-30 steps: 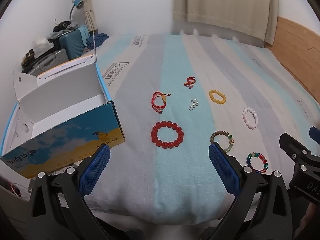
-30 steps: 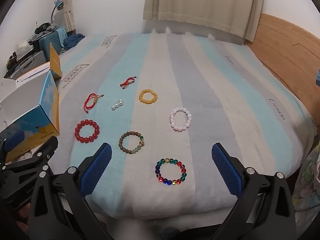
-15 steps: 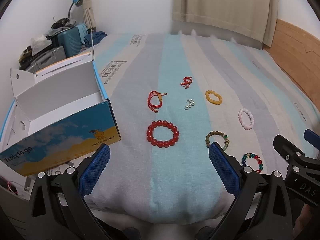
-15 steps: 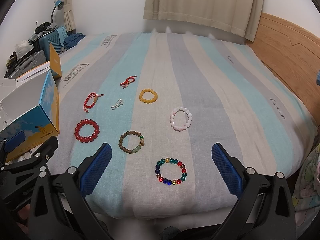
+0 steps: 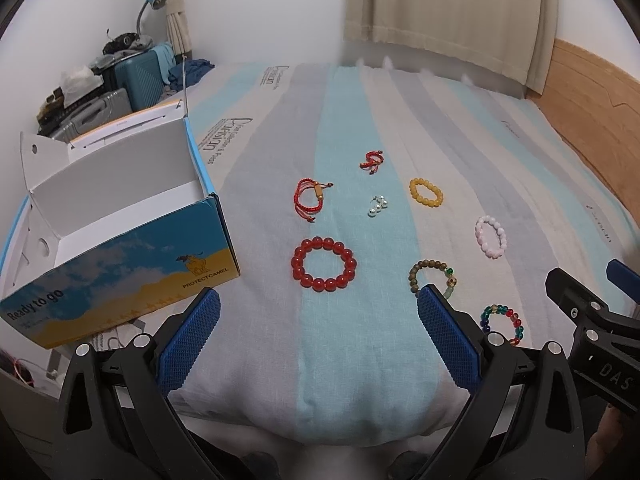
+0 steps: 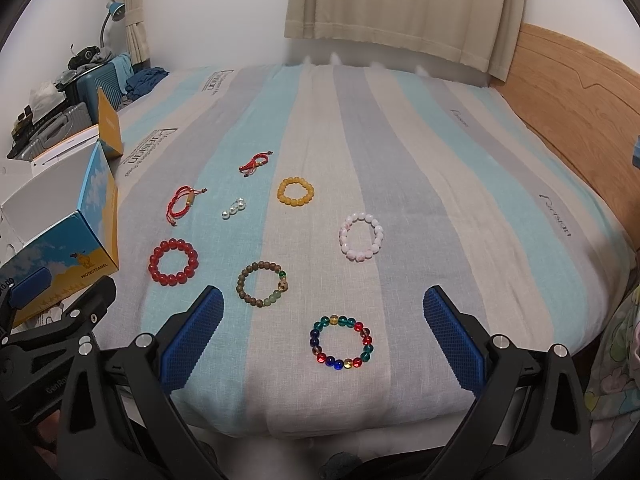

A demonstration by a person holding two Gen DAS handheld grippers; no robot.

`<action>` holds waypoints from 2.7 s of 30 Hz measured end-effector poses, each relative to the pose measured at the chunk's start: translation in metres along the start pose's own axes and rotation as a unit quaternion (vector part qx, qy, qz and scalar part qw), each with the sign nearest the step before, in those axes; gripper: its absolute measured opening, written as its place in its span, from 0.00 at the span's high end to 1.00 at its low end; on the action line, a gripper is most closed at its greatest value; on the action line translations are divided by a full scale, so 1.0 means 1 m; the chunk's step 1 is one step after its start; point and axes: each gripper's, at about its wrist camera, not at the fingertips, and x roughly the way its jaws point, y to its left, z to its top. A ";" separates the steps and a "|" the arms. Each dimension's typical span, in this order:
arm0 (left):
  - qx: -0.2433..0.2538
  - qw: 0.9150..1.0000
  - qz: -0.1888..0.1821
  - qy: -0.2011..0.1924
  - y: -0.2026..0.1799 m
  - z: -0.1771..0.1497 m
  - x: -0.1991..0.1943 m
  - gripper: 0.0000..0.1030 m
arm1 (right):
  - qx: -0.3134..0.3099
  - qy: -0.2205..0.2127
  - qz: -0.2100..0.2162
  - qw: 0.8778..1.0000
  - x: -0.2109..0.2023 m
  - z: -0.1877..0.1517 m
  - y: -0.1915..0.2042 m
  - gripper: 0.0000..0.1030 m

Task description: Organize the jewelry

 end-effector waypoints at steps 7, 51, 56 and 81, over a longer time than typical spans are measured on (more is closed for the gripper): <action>0.002 1.000 0.000 0.000 -0.001 -0.001 0.000 0.06 | 0.000 0.000 0.000 1.000 0.001 0.000 0.000 0.07; 0.004 1.000 -0.001 0.005 -0.004 0.000 0.000 0.06 | -0.002 0.001 -0.001 1.000 0.001 0.000 0.000 0.07; 0.004 1.000 -0.001 0.005 -0.003 0.000 0.001 0.06 | -0.001 0.001 -0.002 1.000 0.002 -0.001 -0.001 0.07; 0.014 0.999 -0.039 0.018 -0.030 0.037 0.034 0.06 | 0.029 0.015 -0.022 0.999 0.035 0.055 -0.040 0.07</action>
